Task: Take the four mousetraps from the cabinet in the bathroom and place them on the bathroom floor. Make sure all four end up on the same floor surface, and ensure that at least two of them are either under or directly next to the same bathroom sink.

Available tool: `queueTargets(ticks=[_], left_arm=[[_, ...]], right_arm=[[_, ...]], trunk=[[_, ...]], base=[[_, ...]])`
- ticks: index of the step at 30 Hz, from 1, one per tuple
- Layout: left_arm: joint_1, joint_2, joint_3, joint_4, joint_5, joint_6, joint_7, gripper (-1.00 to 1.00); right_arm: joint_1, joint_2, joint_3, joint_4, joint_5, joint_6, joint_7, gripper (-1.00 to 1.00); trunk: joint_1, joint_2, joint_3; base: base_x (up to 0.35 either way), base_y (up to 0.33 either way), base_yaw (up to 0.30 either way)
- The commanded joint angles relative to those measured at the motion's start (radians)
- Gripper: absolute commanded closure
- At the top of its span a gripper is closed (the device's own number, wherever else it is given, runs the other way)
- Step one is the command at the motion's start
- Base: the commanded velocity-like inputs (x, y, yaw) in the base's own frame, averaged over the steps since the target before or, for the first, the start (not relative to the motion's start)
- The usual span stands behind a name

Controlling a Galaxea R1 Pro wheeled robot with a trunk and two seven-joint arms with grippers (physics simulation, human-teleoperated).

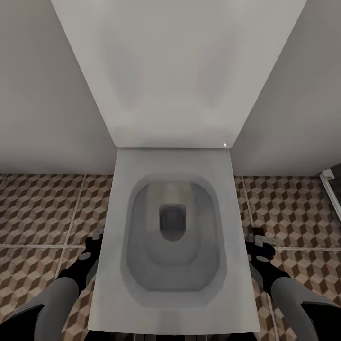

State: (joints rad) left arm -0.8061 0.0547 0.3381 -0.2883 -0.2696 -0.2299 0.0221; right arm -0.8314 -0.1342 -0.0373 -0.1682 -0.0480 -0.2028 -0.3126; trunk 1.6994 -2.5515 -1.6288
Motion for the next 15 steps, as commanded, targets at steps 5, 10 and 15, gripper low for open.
queueTargets(ticks=[5,10,15], left_arm=[[-0.001,0.000,0.005,0.002,-0.003,-0.005,0.002,1.00],[-0.001,0.000,0.005,0.003,-0.001,-0.005,0.001,1.00],[-0.001,0.001,0.005,0.005,0.001,-0.005,-0.017,1.00]], right_arm=[[0.000,-0.001,-0.015,0.007,-0.023,-0.007,0.003,1.00],[0.000,-0.001,-0.015,0.006,-0.024,-0.007,0.003,1.00],[0.000,-0.001,-0.015,0.007,-0.023,-0.007,0.005,1.00]], trunk=[[0.000,0.000,-0.001],[0.000,0.000,-0.001],[0.000,0.000,-0.001]], base=[[0.000,0.000,0.000],[0.000,0.000,0.000],[0.000,0.000,0.000]])
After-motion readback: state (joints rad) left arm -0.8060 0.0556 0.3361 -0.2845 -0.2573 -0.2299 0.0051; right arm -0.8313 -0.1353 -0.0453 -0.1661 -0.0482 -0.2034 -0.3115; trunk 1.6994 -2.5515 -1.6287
